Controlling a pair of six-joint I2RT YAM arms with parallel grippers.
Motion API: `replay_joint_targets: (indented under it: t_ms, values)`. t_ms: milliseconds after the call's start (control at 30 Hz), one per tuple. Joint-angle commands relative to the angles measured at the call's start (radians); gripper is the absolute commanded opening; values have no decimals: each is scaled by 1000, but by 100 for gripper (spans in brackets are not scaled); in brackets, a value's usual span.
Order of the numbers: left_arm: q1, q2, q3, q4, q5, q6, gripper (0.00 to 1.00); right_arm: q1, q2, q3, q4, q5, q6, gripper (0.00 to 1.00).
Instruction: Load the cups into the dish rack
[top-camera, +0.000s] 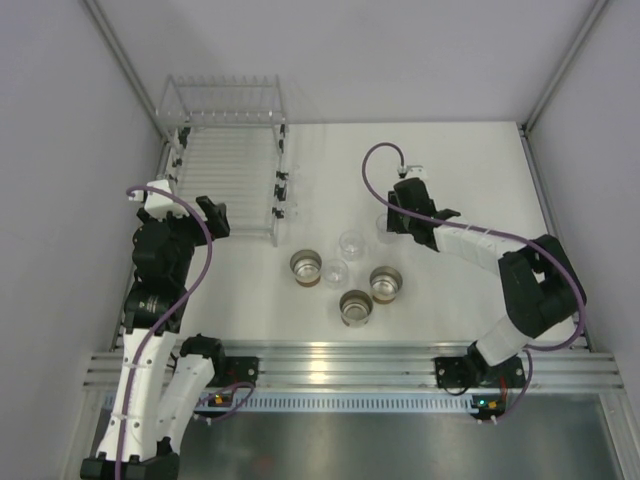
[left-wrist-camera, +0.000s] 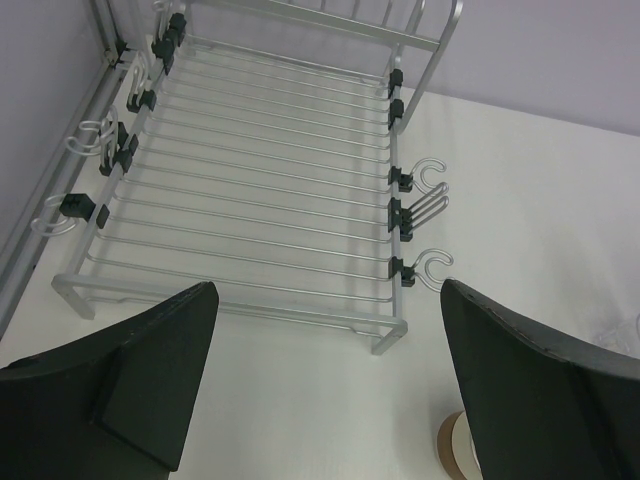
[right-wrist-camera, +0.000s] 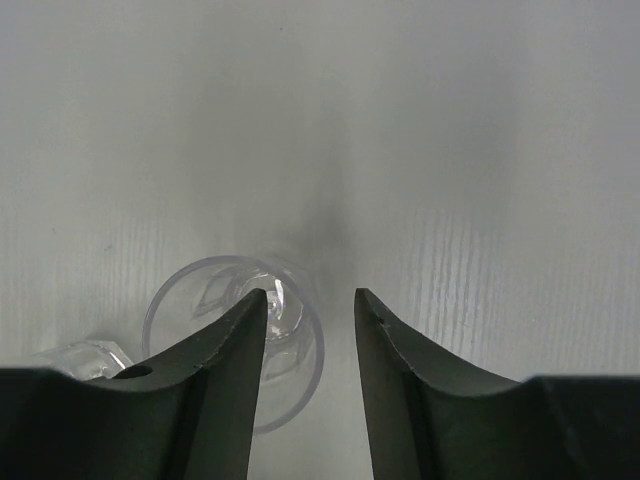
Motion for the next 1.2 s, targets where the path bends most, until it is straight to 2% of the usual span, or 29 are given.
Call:
replay_joint_targets:
  t_ms: [0, 133, 200, 233, 267, 533, 733, 833, 867, 1067, 1167]
  values:
    - [-6, -9, 8, 28, -13, 14, 99, -14, 18, 7, 43, -21, -6, 40]
    - [-5, -7, 8, 26, -12, 16, 99, -14, 19, -2, 48, -18, -7, 36]
    - [-6, -7, 8, 26, -10, 16, 99, -14, 19, -2, 45, -16, -11, 19]
    - [-5, -5, 8, 26, -10, 16, 99, -14, 21, 0, 40, -7, -11, 4]
    - [-6, -5, 8, 28, -13, 14, 99, -15, 21, 1, 33, 2, -7, 0]
    - [-12, 1, 12, 28, -33, 13, 99, -15, -16, 0, -4, 48, -14, 0]
    - [-25, -15, 21, 31, -12, 1, 99, -17, -158, 32, -61, 70, -30, 0]
    - [-26, 2, 15, 52, 77, 1, 99, -23, -247, 53, -69, 59, -47, 0]
    - [-26, 11, 16, 60, 161, -6, 99, -27, -270, 56, -64, 52, -53, 0]
    - [-26, 114, 54, 109, 329, -82, 98, -98, -384, 29, -33, -117, -31, 0]
    - [-26, 156, 55, 194, 496, -151, 98, -130, -427, -26, 22, -207, -8, 0]
